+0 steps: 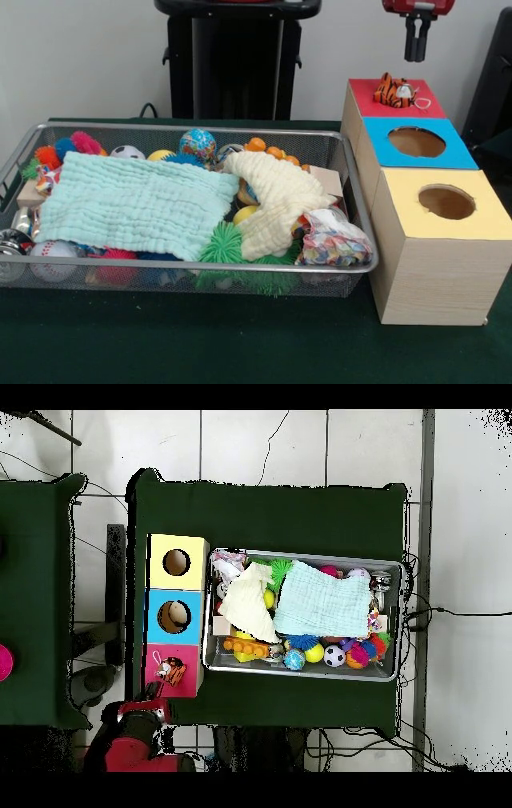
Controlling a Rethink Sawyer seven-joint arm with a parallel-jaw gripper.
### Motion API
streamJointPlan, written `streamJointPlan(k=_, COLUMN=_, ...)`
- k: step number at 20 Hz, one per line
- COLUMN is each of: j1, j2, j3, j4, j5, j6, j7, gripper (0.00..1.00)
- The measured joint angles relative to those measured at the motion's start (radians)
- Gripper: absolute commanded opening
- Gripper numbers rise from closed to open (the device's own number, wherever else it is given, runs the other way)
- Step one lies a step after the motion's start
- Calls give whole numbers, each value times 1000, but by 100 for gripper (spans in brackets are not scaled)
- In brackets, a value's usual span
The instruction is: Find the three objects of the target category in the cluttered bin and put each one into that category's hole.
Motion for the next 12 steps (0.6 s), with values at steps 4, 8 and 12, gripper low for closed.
streamJointPlan(k=4, j1=-5, j2=7, j3=0, j4=8, j5=-12, j6=0, j7=0, gripper=0)
streamJointPlan(k=8, j1=-8, j2=23, j3=1, j4=23, j5=-28, j6=-1, j7=0, gripper=0)
streamJointPlan(k=12, j1=-8, j2=44, j3=1, j4=31, j5=-34, j6=-5, j7=0, gripper=0)
